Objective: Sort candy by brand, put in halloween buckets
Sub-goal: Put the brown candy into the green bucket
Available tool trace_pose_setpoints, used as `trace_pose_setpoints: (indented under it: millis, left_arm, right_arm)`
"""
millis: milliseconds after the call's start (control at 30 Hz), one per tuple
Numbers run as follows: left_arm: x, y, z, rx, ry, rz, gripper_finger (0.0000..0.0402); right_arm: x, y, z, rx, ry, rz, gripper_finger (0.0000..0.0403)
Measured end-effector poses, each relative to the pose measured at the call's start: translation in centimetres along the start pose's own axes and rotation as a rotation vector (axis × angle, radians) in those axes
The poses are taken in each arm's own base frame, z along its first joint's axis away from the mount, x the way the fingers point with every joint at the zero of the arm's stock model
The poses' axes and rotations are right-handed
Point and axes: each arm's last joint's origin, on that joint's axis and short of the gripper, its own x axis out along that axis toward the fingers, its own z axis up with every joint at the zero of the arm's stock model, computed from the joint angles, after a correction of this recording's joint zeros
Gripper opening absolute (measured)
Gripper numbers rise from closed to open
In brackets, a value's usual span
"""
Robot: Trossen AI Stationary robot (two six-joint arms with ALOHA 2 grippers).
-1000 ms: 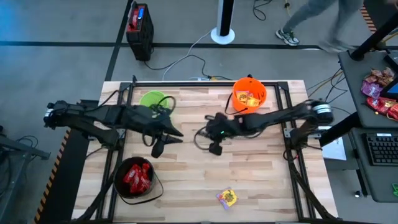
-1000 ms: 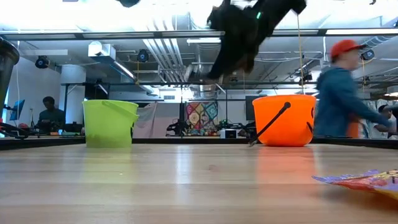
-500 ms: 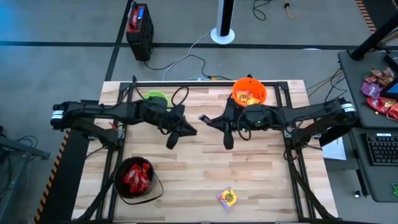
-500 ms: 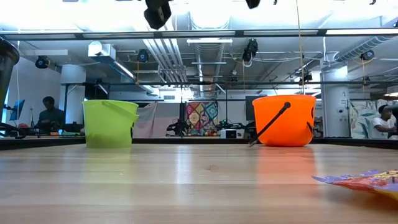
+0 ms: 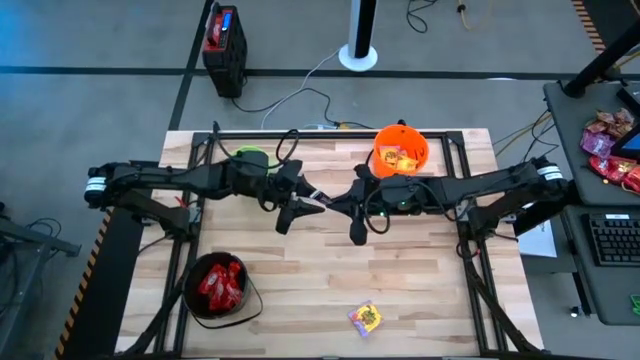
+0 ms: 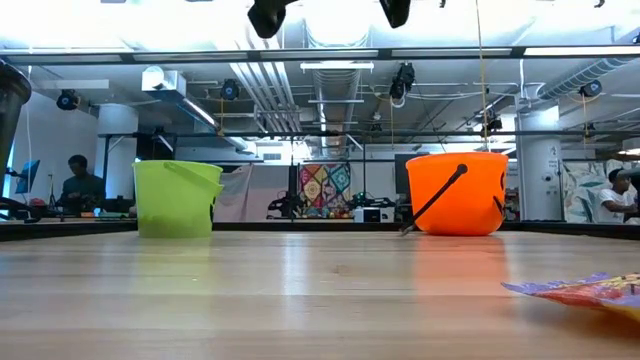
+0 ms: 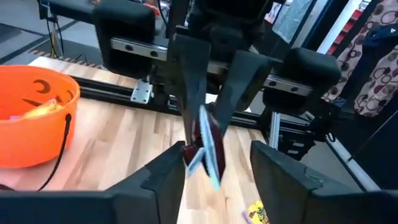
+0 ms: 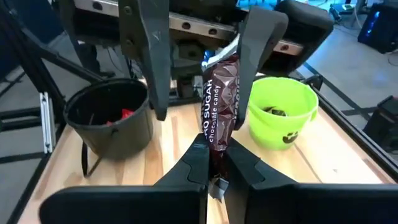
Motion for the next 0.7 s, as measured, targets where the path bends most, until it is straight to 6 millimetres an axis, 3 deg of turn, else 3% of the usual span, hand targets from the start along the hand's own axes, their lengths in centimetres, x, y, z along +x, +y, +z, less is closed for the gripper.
trace_pose_setpoints:
  millis: [167, 267, 400, 467, 700]
  left_arm:
    - [0.1, 0.2, 0.2, 0.003, -0.028, 0.033, 0.0161]
    - [0.1, 0.2, 0.1, 0.012, -0.022, 0.034, 0.0117]
    - [0.1, 0.2, 0.1, 0.027, -0.018, 0.033, 0.0022]
    - [0.1, 0.2, 0.1, 0.028, -0.018, 0.036, 0.0017]
    - [-0.3, 0.6, 0.3, 0.016, -0.021, 0.072, 0.0009]
  right_arm:
    - [0.5, 0.0, -0.4, -0.010, 0.024, -0.002, 0.0013]
    - [0.5, 0.0, -0.5, -0.010, 0.026, -0.003, 0.0013]
    - [0.5, 0.0, -0.5, -0.017, 0.027, -0.003, 0.0013]
    - [0.5, 0.0, -0.5, -0.017, 0.027, -0.004, 0.0017]
    - [0.8, -1.5, -0.6, 0.094, 0.057, -0.055, 0.0101]
